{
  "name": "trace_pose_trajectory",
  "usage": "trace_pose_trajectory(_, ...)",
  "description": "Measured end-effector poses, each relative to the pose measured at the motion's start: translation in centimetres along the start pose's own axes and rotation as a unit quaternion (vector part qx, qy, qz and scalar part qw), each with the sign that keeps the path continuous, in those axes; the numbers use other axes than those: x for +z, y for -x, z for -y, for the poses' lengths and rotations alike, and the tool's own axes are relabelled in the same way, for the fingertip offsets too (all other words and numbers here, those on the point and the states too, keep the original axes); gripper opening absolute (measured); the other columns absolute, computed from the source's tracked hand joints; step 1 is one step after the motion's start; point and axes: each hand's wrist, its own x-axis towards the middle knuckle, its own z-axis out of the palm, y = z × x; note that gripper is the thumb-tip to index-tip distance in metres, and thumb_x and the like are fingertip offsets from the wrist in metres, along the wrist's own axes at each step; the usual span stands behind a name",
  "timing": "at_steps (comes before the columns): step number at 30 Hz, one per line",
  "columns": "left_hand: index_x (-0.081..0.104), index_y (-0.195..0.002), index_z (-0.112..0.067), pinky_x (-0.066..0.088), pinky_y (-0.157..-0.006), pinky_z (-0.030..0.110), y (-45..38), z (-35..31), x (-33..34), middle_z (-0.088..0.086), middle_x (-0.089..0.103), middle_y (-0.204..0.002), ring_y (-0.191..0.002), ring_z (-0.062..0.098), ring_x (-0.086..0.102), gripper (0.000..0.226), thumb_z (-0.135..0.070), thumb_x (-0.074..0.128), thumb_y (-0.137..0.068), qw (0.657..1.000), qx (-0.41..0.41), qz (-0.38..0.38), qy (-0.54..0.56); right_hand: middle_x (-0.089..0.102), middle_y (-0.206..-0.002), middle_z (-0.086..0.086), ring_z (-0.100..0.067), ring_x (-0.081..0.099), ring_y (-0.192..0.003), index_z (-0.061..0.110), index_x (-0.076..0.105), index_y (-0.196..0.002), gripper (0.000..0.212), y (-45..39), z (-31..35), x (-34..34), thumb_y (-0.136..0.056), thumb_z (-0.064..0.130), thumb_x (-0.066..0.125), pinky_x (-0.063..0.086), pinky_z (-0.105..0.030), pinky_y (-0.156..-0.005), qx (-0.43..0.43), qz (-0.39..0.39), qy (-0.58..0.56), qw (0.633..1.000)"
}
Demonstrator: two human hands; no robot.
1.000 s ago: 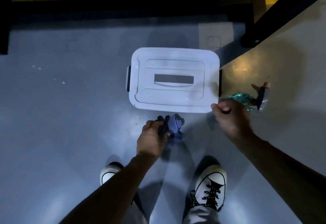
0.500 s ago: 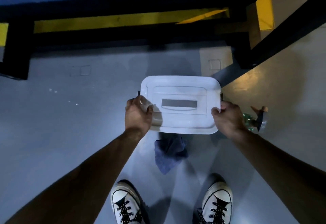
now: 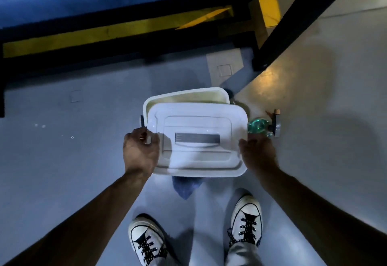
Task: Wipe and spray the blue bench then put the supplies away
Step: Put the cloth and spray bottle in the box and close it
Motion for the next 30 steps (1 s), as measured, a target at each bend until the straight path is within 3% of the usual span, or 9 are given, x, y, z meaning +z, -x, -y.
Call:
trace_pose_trajectory(4,0.067,-0.087,-0.001,0.036,-0.065,0.009,5.8,-1.7,0.2,0.006,0.061,-0.080,-0.079,0.022,0.057,0.009,-0.009,0.065,-0.086,0.999,0.033,0.033,0.018,0.073,-0.086,-0.010,-0.028,0.067,-0.077,0.011,0.072,-0.093,0.019,4.5,-6.4,-2.2,-0.084,0.025,0.062,0.047,-0.027,-0.064,0.076,-0.027,0.012,0.997)
trace_pose_trajectory(8,0.063,-0.085,-0.016,0.046,-0.072,0.031,10.8,-1.2,4.2,0.003,0.065,-0.084,-0.089,0.028,0.062,0.009,-0.021,0.057,-0.087,0.988,0.052,0.137,-0.044,0.074,-0.094,-0.016,-0.031,0.068,-0.082,0.009,0.072,-0.104,0.026,6.1,-12.9,-4.4,-0.085,0.023,0.061,0.052,-0.032,-0.071,0.135,-0.047,0.006,0.990)
trace_pose_trajectory(11,0.065,-0.094,-0.019,0.044,-0.074,0.027,12.6,-0.6,9.6,0.000,0.065,-0.092,-0.099,0.025,0.059,0.013,-0.022,0.054,-0.086,0.978,0.043,0.198,-0.056,0.074,-0.091,-0.018,-0.034,0.069,-0.083,0.007,0.073,-0.105,0.026,3.9,-16.8,-5.8,-0.085,0.019,0.062,0.051,-0.032,-0.071,0.146,-0.062,0.009,0.987)
trace_pose_trajectory(15,0.068,-0.093,-0.006,0.043,-0.067,0.030,13.4,0.5,16.9,0.014,0.070,-0.087,-0.086,0.031,0.068,0.020,-0.022,0.058,-0.087,0.973,0.006,0.226,-0.040,0.064,-0.075,-0.013,-0.032,0.060,-0.074,0.010,0.066,-0.074,0.023,-0.8,-20.4,-6.4,-0.074,0.029,0.054,0.047,-0.034,-0.073,0.132,-0.081,0.015,0.988)
trace_pose_trajectory(18,0.065,-0.099,-0.010,0.050,-0.065,0.033,13.6,1.6,20.8,0.015,0.069,-0.093,-0.084,0.031,0.068,0.034,-0.033,0.053,-0.077,0.970,-0.020,0.240,-0.017,0.066,-0.084,-0.016,-0.033,0.060,-0.081,0.007,0.070,-0.081,0.017,-3.7,-22.3,-6.0,-0.084,0.020,0.059,0.042,-0.031,-0.076,0.141,-0.057,0.027,0.988)
trace_pose_trajectory(21,0.065,-0.106,-0.008,0.045,-0.070,0.030,13.6,2.5,23.5,0.012,0.066,-0.101,-0.091,0.029,0.065,0.031,-0.026,0.059,-0.081,0.969,-0.041,0.239,-0.038,0.068,-0.083,-0.020,-0.038,0.064,-0.083,0.005,0.070,-0.078,0.017,-6.1,-24.2,-4.8,-0.085,0.015,0.058,0.046,-0.033,-0.074,0.138,-0.044,0.025,0.989)
trace_pose_trajectory(24,0.065,-0.090,-0.016,0.038,-0.060,0.026,13.4,3.1,24.7,0.012,0.064,-0.094,-0.085,0.029,0.064,0.016,-0.022,0.058,-0.077,0.970,-0.028,0.238,-0.029,0.066,-0.080,-0.017,-0.038,0.063,-0.081,0.007,0.067,-0.077,0.015,-7.2,-24.9,-3.8,-0.085,0.015,0.058,0.045,-0.033,-0.073,0.144,-0.041,0.002,0.989)
trace_pose_trajectory(27,0.060,-0.078,-0.019,0.034,-0.051,0.022,13.4,3.7,24.5,0.006,0.066,-0.081,-0.075,0.023,0.063,0.004,-0.017,0.057,-0.077,0.967,-0.030,0.253,0.005,0.067,-0.087,-0.017,-0.037,0.063,-0.085,0.009,0.068,-0.087,0.012,-7.2,-25.0,-3.2,-0.087,0.017,0.059,0.047,-0.035,-0.077,0.141,-0.026,0.009,0.990)
trace_pose_trajectory(30,0.063,-0.080,-0.017,0.043,-0.054,0.023,14.1,3.3,22.2,-0.002,0.068,-0.075,-0.072,0.019,0.065,0.010,-0.011,0.057,-0.076,0.965,-0.006,0.249,0.077,0.068,-0.111,-0.019,-0.037,0.064,-0.100,0.007,0.067,-0.113,0.029,-6.3,-24.1,-3.2,-0.088,0.022,0.064,0.052,-0.040,-0.091,0.112,-0.052,0.025,0.992)
